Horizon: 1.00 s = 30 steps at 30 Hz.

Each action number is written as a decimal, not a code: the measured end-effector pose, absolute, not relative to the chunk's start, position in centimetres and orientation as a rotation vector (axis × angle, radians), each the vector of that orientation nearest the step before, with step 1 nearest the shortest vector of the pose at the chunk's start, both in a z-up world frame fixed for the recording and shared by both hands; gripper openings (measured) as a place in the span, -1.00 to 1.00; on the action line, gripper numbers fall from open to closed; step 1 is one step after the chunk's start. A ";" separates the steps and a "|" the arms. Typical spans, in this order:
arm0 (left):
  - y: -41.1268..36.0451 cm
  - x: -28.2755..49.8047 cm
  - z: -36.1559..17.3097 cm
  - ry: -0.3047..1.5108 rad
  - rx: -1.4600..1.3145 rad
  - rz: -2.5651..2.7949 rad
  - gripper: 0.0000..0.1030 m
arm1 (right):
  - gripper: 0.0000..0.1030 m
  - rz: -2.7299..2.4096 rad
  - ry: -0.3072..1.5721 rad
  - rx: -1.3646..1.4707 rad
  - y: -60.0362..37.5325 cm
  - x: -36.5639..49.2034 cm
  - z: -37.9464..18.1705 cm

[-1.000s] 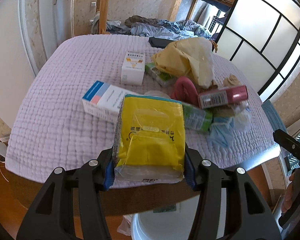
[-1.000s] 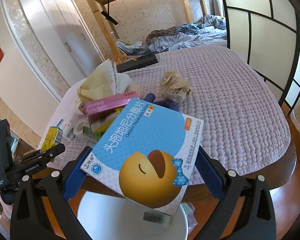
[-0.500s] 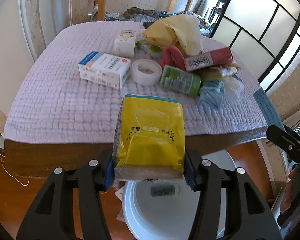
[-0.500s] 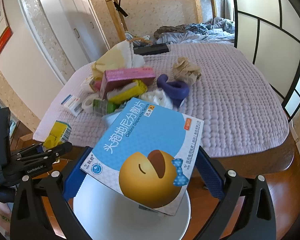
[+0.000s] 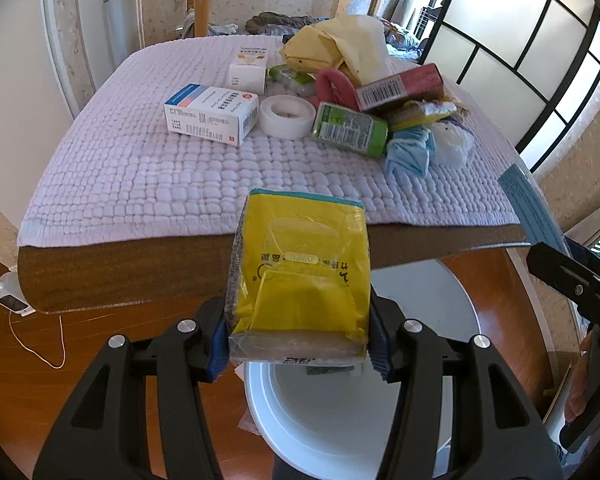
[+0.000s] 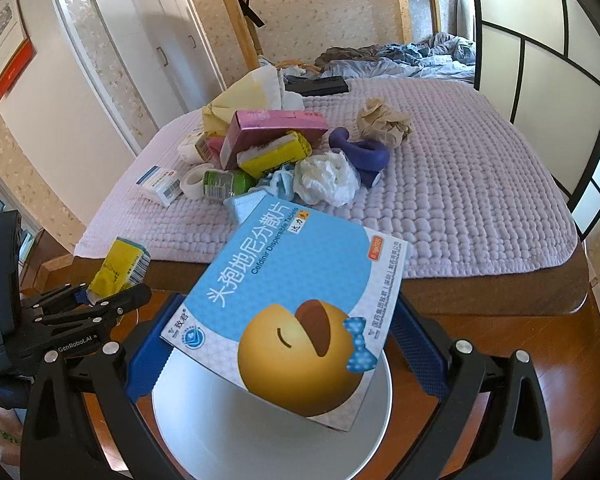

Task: Collect trash
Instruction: 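Carry the blue box and yellow package in both grippers over the white bin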

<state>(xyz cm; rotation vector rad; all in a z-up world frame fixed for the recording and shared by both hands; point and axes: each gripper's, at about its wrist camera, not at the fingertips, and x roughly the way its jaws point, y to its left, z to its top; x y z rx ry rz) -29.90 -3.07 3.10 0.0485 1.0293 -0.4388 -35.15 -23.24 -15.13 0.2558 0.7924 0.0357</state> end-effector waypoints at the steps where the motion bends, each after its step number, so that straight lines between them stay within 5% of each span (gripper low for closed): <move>1: -3.1 -30.1 3.1 1.031 0.051 -0.440 0.08 | 0.88 0.036 0.795 0.254 -23.2 -35.3 -15.2; 30: -4.3 -34.3 0.6 1.106 0.152 -0.479 0.08 | 0.88 0.119 0.902 0.212 -21.0 -39.0 -17.9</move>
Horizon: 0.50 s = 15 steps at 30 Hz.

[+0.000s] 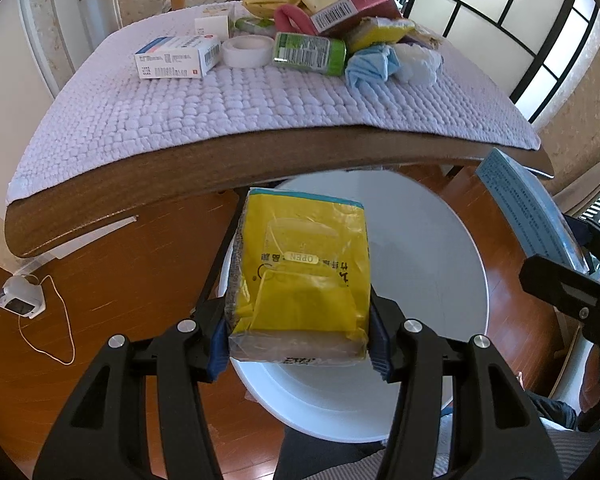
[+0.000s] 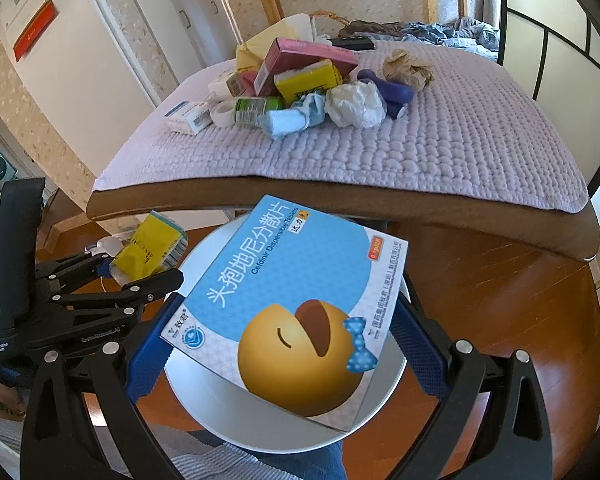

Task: Collect trash
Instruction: 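Carry the blue box and yellow package in both grippers over the white bin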

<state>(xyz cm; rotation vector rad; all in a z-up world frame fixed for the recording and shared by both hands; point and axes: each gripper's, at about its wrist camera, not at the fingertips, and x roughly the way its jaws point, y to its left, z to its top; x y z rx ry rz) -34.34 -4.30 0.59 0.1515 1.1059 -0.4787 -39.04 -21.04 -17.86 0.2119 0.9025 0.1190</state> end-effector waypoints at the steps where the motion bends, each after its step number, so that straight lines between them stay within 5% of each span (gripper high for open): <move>1: -4.3 -34.4 0.5 1.110 0.153 -0.478 0.08 | 0.88 0.120 0.905 0.211 -21.0 -39.1 -18.0; 15: -5.1 -34.6 -1.9 1.140 0.191 -0.476 0.08 | 0.88 0.119 0.951 0.197 -20.7 -39.3 -19.4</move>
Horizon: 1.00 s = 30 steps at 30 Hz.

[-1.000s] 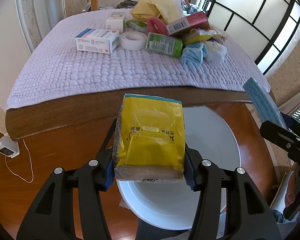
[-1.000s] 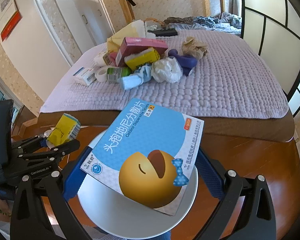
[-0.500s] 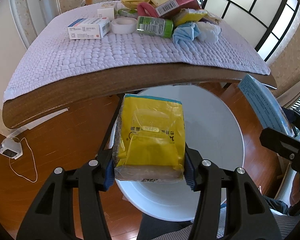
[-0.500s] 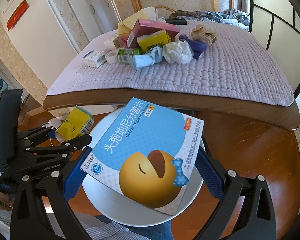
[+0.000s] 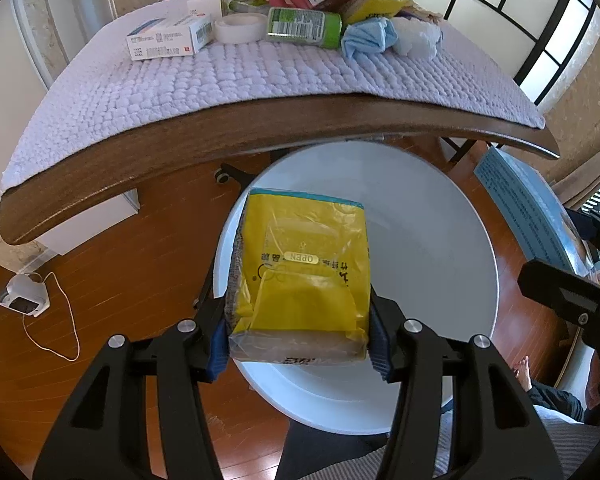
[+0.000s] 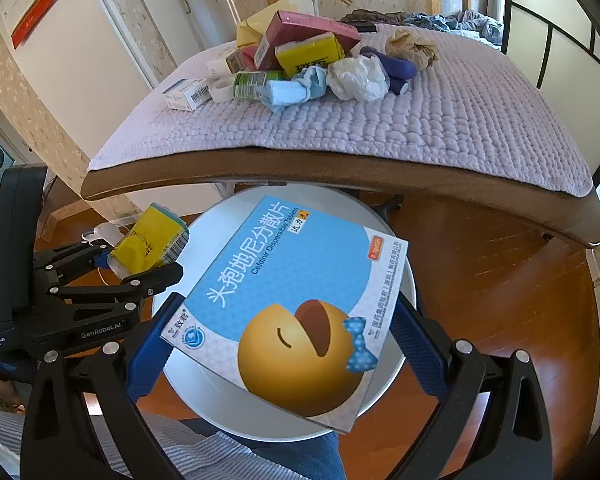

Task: Collect trash
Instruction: 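Carry the blue box and yellow package in both grippers over the white bin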

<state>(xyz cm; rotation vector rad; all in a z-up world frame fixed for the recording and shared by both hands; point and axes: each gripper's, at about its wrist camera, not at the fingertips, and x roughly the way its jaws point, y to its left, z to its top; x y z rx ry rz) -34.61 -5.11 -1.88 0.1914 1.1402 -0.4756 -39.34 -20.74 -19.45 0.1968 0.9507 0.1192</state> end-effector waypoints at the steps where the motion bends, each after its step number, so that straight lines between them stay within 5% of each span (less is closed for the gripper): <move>1: -5.5 -34.4 -2.1 1.144 0.196 -0.476 0.08 | 0.88 0.118 0.954 0.196 -20.7 -39.2 -19.6; 30: -6.4 -34.5 -5.8 1.188 0.240 -0.483 0.08 | 0.88 0.105 1.039 0.184 -19.8 -37.7 -22.6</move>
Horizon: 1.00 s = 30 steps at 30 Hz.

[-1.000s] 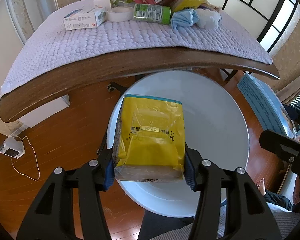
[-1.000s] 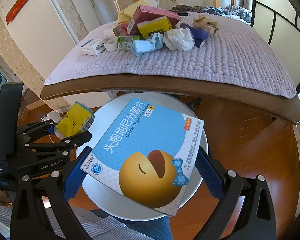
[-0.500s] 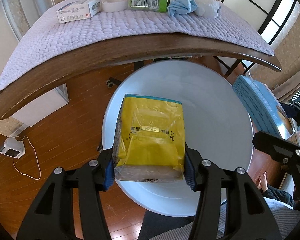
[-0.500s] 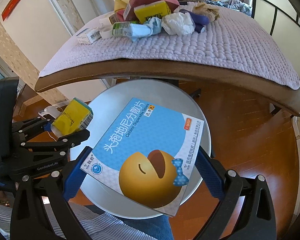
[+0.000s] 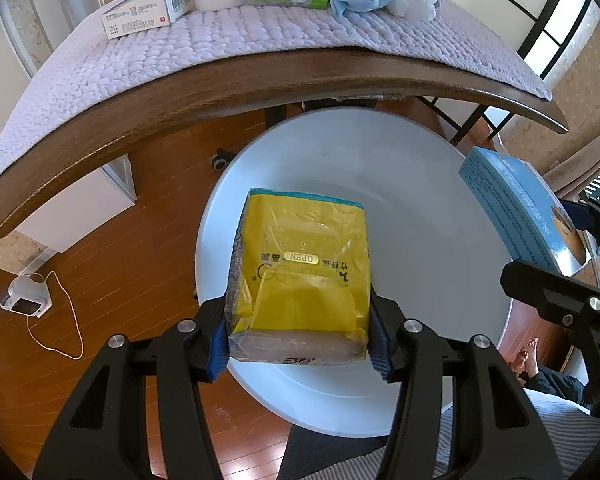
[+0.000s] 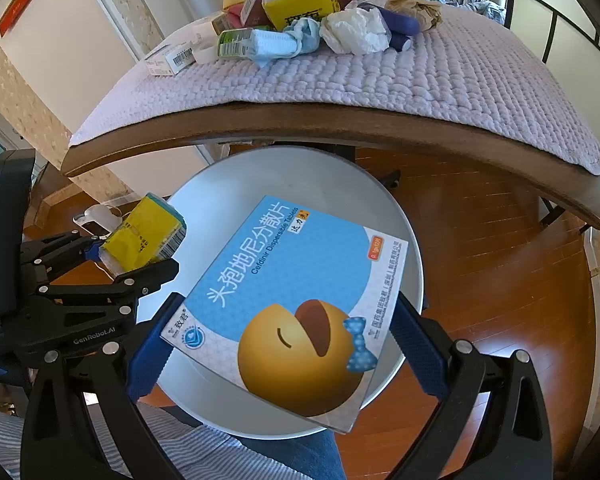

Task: Collect trash
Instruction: 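Carry the blue box and yellow package in both grippers over the white bin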

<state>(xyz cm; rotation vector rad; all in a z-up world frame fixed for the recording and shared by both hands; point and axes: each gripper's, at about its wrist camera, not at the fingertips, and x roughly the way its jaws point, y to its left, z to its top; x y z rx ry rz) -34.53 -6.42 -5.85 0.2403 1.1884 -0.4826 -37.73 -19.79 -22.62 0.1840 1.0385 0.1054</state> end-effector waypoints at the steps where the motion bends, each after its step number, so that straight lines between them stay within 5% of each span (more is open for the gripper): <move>1: -6.5 -34.5 -6.0 1.189 0.242 -0.483 0.08 | 0.88 0.105 1.041 0.183 -19.7 -37.6 -22.7; 30: -7.6 -34.6 -8.2 1.215 0.275 -0.486 0.08 | 0.88 0.098 1.087 0.176 -19.1 -36.0 -24.3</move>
